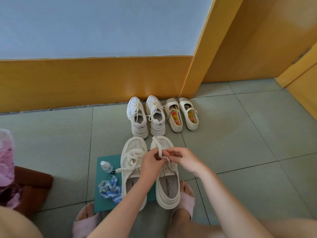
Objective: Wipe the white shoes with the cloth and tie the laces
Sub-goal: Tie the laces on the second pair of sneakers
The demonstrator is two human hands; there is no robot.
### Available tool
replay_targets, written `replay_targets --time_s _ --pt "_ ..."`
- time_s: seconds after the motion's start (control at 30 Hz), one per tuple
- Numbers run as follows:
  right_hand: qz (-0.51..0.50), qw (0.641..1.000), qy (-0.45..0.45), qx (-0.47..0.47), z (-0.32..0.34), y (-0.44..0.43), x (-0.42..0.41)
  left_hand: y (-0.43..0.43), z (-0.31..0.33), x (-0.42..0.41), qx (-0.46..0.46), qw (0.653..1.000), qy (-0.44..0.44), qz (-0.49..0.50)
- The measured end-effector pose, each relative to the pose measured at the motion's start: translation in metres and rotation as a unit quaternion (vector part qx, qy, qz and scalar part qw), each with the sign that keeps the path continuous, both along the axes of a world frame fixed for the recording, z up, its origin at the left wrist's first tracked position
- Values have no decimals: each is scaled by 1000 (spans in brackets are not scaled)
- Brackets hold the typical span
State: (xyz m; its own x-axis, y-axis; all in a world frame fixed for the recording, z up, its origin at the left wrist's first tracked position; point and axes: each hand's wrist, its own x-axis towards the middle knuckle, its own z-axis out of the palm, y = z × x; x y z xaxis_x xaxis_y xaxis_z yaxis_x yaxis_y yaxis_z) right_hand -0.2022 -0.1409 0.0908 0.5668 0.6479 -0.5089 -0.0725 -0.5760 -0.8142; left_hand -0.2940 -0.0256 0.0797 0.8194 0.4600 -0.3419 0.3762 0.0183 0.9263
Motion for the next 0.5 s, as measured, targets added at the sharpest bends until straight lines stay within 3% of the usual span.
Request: replay_targets --time_s 0.13,0.33,0.5 --pt "13 1000 -2 -15 -2 0 5 0 -2 -2 -28 999 -9 18" --pt "49 991 -101 -75 -5 4 8 0 -2 -7 -42 999 -12 19" --pt "113 896 -411 -122 -5 0 13 1 -1 -7 -50 998 1 33"
